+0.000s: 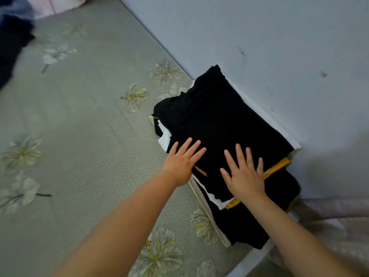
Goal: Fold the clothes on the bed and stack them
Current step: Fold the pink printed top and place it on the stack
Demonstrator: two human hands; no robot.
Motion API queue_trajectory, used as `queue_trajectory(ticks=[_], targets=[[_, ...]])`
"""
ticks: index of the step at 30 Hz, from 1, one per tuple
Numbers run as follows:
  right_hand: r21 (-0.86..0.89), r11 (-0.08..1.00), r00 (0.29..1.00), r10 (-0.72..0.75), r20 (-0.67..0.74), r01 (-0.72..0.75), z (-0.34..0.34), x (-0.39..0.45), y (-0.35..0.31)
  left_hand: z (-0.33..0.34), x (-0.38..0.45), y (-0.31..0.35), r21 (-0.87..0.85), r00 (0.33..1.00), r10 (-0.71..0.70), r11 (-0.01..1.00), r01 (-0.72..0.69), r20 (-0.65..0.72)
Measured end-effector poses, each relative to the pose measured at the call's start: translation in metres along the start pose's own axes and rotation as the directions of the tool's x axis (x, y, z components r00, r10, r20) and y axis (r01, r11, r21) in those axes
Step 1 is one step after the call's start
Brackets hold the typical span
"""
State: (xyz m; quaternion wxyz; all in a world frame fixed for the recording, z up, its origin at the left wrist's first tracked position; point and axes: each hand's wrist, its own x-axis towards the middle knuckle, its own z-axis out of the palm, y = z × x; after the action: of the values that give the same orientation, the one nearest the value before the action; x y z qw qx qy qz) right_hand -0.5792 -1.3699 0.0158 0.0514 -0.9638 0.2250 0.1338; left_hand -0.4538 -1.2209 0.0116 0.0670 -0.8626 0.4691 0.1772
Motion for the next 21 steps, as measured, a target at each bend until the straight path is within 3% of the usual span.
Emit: queue_trajectory(ticks=[5,9,17,21], targets=[[-0.002,0.987,0.987,-0.161,0.025,0.161,-0.031,-0.035,-0.072,-0.017,-0.072,-0.026,-0.052,0.982,-0.189,0.981,0.187,-0.031],[0.038,0.94,0.94,-0.339,-0.026,0.34,-0.057,-0.066,-0.16,-0.024,-0.172,-0.071,-0.155,0.909,-0.405,0.908,0.388,-0.095],[0.072,0.672,0.67,-0.715,-0.2,0.737,-0.101,-0.208,-0.386,-0.008,-0.455,-0.131,-0.316,0.596,-0.776,0.629,0.71,-0.205],[0.063,0.515,0.512,-0.817,-0.264,0.855,-0.089,-0.322,-0.489,0.03,-0.616,-0.126,-0.353,0.399,-0.903,0.43,0.831,-0.16]])
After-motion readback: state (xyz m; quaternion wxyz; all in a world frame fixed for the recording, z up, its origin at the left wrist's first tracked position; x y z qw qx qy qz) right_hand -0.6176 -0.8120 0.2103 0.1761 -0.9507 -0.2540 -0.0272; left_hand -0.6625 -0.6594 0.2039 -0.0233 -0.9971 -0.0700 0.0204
